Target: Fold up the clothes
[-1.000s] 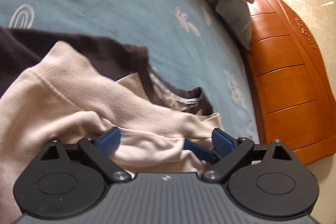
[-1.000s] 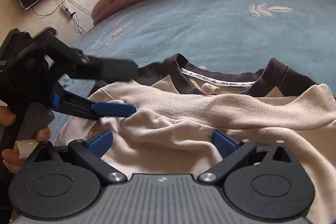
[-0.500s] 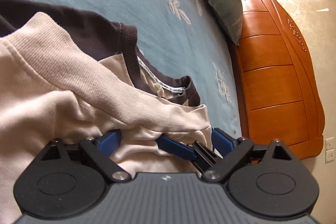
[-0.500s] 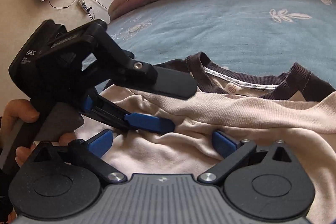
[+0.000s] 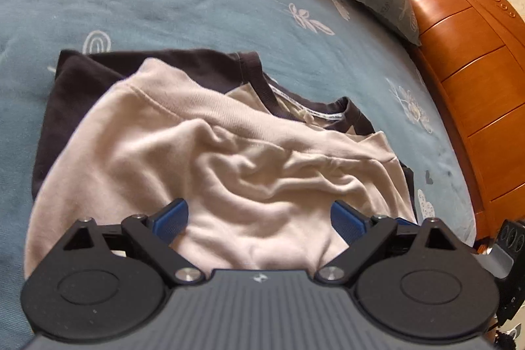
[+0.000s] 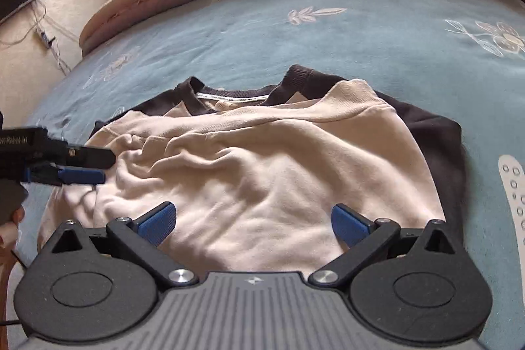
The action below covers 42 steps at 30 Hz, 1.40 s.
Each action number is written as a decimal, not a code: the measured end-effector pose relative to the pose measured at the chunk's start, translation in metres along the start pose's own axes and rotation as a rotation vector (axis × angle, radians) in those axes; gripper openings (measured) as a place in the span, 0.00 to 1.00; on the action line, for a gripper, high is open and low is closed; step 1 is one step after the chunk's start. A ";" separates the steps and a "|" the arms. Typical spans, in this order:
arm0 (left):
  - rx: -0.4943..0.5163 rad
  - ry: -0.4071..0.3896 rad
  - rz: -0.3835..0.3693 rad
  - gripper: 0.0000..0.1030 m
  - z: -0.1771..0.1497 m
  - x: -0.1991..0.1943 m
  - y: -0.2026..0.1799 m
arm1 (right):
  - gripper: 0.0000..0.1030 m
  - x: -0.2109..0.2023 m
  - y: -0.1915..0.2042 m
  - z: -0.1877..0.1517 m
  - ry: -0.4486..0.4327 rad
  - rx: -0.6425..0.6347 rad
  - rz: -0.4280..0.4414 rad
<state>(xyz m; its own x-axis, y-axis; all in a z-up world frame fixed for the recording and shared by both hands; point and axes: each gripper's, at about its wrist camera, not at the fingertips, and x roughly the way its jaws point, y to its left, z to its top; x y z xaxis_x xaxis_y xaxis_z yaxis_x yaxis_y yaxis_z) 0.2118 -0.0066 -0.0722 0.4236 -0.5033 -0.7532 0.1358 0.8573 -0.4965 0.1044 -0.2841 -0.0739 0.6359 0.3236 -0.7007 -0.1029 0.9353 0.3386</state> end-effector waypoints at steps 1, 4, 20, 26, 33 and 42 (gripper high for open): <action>0.011 -0.005 0.004 0.91 -0.003 -0.004 -0.003 | 1.00 -0.004 -0.001 -0.001 -0.005 0.029 -0.003; 0.048 -0.021 0.019 0.91 -0.013 -0.018 -0.012 | 1.00 -0.019 -0.001 -0.003 -0.027 0.084 -0.005; 0.206 -0.020 0.206 0.92 -0.066 -0.029 -0.037 | 1.00 -0.041 -0.001 -0.045 0.000 0.167 -0.034; 0.227 0.021 0.251 0.92 -0.078 -0.023 -0.043 | 1.00 -0.042 0.008 -0.057 -0.004 0.125 -0.077; 0.216 0.059 0.226 0.92 -0.098 -0.017 -0.038 | 1.00 -0.036 0.014 -0.074 -0.026 0.095 -0.133; 0.263 0.011 0.220 0.92 -0.102 -0.031 -0.041 | 1.00 -0.032 0.028 -0.087 -0.109 0.048 -0.217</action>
<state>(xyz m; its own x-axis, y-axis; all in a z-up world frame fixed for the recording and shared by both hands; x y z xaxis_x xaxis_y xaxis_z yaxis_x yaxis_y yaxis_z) 0.1018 -0.0369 -0.0722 0.4588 -0.3034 -0.8351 0.2693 0.9432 -0.1947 0.0144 -0.2558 -0.0968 0.7181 0.0964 -0.6893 0.0799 0.9724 0.2193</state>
